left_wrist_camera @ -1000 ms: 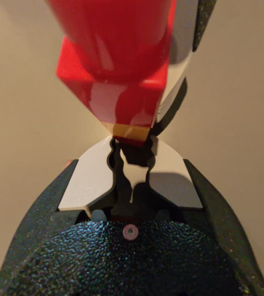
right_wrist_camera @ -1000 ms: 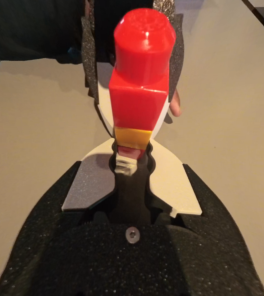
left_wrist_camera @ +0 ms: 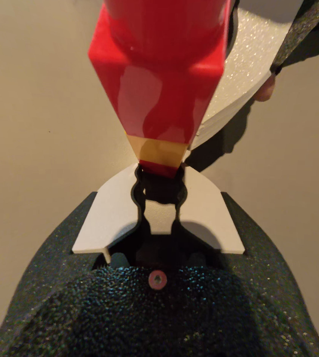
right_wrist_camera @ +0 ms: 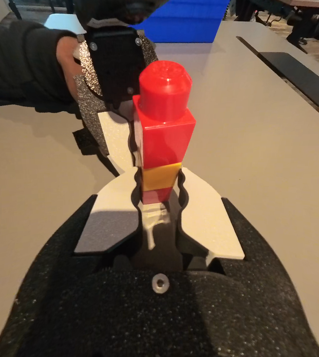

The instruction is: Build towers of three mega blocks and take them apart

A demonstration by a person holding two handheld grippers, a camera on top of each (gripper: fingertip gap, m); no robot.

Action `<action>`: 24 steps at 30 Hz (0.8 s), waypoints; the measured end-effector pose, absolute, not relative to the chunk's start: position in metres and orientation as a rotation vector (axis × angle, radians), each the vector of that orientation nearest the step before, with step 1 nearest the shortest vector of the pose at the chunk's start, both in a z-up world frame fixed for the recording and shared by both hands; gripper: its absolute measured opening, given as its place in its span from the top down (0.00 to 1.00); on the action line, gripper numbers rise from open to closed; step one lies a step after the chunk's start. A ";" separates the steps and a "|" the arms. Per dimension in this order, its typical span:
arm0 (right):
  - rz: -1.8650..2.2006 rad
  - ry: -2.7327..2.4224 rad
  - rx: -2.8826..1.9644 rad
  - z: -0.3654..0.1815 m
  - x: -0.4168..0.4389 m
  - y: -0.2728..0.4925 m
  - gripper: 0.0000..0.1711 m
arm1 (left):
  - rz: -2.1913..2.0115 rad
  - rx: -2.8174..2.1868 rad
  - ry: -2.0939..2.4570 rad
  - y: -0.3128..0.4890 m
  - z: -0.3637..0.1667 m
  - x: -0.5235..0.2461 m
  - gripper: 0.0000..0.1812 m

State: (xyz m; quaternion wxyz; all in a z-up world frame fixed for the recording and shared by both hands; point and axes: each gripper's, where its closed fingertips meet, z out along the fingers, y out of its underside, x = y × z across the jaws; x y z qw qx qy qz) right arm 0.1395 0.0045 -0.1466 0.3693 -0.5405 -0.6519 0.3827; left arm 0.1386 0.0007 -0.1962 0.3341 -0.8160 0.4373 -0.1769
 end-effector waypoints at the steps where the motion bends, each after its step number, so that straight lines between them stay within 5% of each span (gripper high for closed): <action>1: 0.982 -1.668 -1.396 -0.147 0.140 0.005 0.79 | -0.458 -2.129 1.140 0.001 -0.196 0.139 0.81; 24: 0.883 -1.774 -1.460 -0.150 0.142 0.005 0.79 | -0.449 -2.141 1.118 0.001 -0.196 0.139 0.81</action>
